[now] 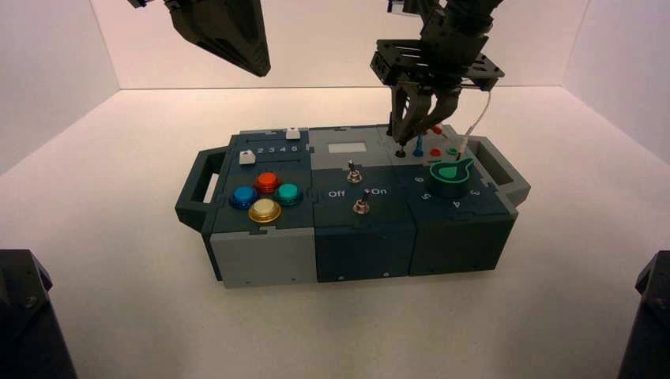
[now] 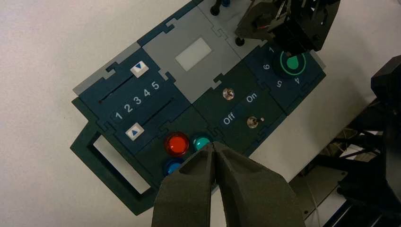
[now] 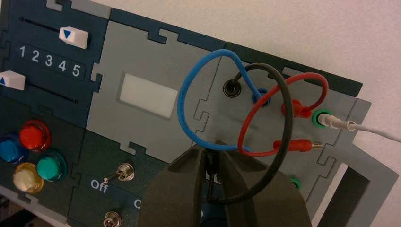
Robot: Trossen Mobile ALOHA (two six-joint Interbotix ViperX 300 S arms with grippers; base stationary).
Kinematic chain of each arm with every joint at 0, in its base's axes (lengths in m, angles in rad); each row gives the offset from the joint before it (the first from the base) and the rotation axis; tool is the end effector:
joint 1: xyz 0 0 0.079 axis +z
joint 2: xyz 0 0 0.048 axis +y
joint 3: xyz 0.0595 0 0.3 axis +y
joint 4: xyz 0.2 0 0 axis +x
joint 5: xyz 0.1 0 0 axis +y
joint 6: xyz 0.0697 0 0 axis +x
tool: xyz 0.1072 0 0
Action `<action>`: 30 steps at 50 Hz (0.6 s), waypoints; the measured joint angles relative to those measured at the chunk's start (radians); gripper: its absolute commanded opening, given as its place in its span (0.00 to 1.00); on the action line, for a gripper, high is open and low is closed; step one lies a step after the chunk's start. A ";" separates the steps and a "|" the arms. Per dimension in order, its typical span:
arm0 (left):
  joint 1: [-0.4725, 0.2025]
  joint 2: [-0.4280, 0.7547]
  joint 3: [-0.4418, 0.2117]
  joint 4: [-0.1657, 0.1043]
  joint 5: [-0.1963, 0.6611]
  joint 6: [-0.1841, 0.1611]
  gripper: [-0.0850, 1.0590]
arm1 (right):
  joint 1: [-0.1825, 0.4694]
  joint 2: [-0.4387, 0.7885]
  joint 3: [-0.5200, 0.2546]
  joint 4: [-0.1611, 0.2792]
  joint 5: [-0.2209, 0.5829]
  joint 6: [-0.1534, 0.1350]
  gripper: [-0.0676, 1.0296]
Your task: Insert the black wire.
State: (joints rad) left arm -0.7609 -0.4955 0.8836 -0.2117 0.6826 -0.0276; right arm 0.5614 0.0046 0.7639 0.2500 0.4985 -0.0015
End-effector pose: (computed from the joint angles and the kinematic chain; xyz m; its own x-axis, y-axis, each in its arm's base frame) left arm 0.1817 -0.2053 0.1528 0.2597 -0.4303 -0.8645 0.5958 0.7759 -0.2072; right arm 0.2693 0.1941 0.0513 0.1990 0.2649 -0.9435 -0.3716 0.9113 0.1775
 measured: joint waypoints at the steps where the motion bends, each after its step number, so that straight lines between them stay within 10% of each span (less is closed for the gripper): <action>1: 0.000 0.000 0.000 0.000 0.000 0.000 0.05 | 0.000 0.000 0.000 0.000 0.000 -0.002 0.04; 30: 0.000 0.026 -0.009 0.000 0.000 0.000 0.05 | 0.009 0.025 -0.021 -0.009 0.020 -0.002 0.04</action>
State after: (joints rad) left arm -0.7609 -0.4694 0.8744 -0.2117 0.6826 -0.0276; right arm 0.5706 0.0291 0.7424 0.2408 0.5185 -0.0031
